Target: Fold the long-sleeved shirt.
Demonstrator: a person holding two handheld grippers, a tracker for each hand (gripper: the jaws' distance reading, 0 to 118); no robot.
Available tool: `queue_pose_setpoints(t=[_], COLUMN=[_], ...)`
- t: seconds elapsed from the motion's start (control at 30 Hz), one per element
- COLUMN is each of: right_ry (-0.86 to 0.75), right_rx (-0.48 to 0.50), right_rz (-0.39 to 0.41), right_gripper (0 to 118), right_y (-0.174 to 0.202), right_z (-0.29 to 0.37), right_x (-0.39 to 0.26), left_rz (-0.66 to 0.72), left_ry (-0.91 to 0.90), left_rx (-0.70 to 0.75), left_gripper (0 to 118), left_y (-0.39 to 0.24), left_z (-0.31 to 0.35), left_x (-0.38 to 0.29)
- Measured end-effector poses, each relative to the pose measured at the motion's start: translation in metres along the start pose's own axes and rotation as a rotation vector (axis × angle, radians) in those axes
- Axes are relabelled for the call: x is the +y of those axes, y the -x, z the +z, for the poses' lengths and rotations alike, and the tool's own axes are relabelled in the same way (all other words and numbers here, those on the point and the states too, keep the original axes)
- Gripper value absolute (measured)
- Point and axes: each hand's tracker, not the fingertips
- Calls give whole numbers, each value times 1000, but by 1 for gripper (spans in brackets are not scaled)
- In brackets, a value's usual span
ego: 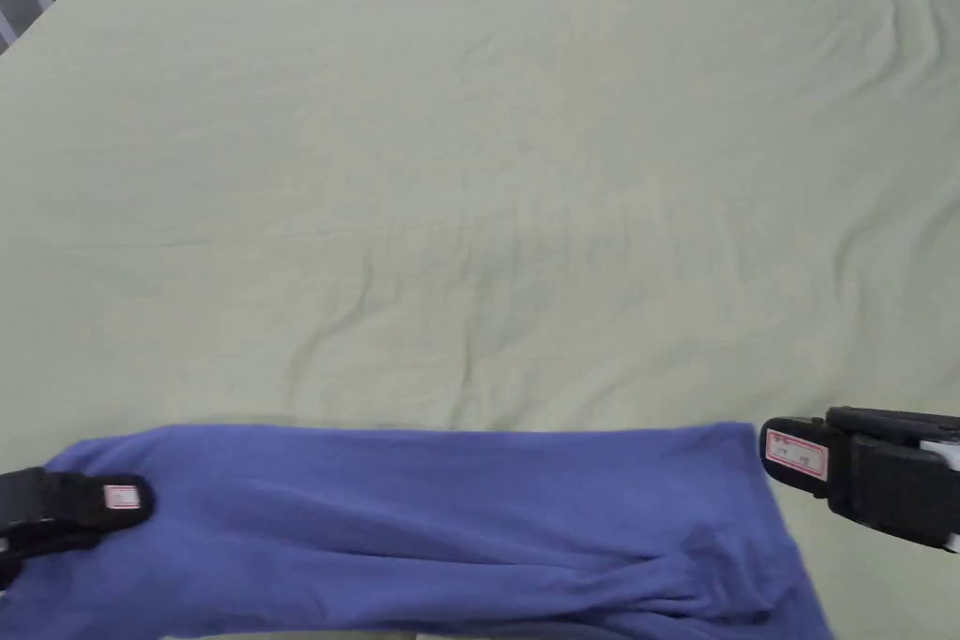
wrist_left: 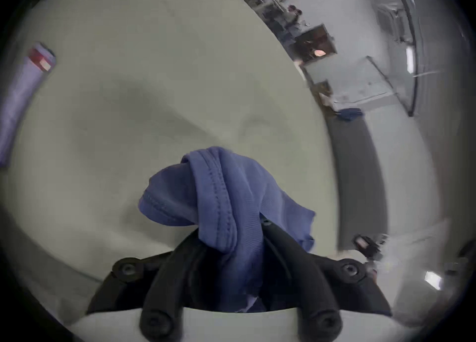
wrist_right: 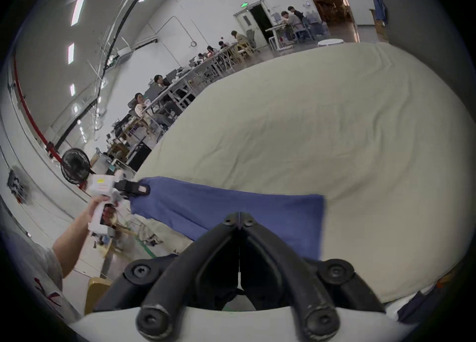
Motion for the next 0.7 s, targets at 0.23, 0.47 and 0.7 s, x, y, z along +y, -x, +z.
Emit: queue_pose_setpoints(t=[0.23, 0.47, 0.7], right_ry=[40, 28, 24], right_rx=[-73, -58, -80], right_rz=[-13, -83, -111], right_gripper=[0, 0, 0], right_y=[5, -8, -30], right_z=[19, 52, 82], right_x=[-12, -25, -34], left_rz=[-329, -441, -350], left_ry=[-3, 135, 154], left_rx=[256, 312, 161], left_gripper=[14, 14, 103], left_y=[-149, -251, -274], left_z=[-23, -176, -256], left_x=[-61, -111, -140])
